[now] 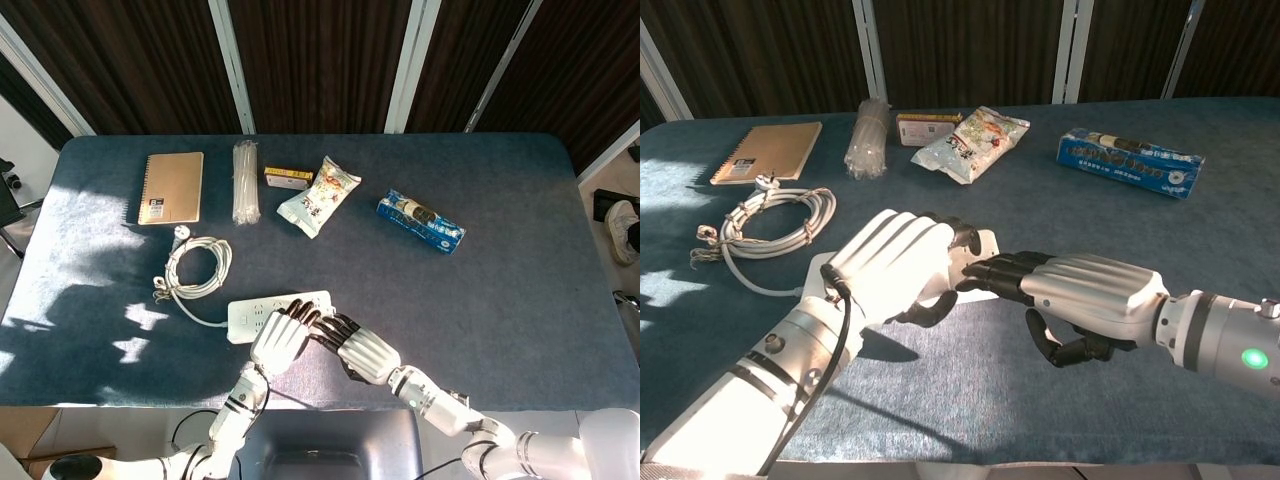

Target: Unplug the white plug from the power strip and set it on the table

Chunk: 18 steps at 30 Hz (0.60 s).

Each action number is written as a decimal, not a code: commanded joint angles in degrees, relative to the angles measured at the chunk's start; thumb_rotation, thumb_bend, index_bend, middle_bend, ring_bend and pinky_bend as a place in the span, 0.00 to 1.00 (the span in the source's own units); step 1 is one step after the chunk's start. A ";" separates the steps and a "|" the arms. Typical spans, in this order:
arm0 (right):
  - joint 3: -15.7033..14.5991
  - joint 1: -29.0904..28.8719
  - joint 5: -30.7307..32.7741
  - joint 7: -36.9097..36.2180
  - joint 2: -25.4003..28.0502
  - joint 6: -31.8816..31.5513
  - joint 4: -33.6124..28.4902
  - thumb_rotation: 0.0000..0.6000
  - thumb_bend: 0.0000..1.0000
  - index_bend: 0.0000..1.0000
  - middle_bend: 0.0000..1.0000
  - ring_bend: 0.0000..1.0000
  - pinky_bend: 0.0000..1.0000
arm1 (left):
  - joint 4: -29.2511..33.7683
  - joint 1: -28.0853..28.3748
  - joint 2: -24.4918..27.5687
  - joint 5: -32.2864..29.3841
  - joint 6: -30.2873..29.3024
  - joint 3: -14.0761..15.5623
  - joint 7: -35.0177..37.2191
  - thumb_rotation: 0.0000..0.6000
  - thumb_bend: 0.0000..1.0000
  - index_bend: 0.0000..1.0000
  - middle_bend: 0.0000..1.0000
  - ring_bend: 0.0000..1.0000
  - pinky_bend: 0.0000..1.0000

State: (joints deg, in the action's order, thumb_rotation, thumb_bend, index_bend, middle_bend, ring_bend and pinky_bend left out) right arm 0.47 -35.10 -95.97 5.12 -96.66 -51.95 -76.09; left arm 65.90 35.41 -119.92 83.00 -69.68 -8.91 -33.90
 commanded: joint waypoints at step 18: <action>-0.81 -1.96 5.31 5.84 -2.36 3.06 0.12 1.00 1.00 0.08 0.12 0.00 0.00 | -0.51 0.03 -0.24 -0.28 -1.05 -0.16 -0.90 1.00 0.89 0.51 0.60 0.60 0.84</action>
State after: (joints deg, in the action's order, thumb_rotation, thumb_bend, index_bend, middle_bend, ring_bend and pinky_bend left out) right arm -0.31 -37.02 -90.70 10.93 -99.00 -48.92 -75.97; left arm 65.32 35.44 -120.21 82.69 -70.73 -9.10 -34.87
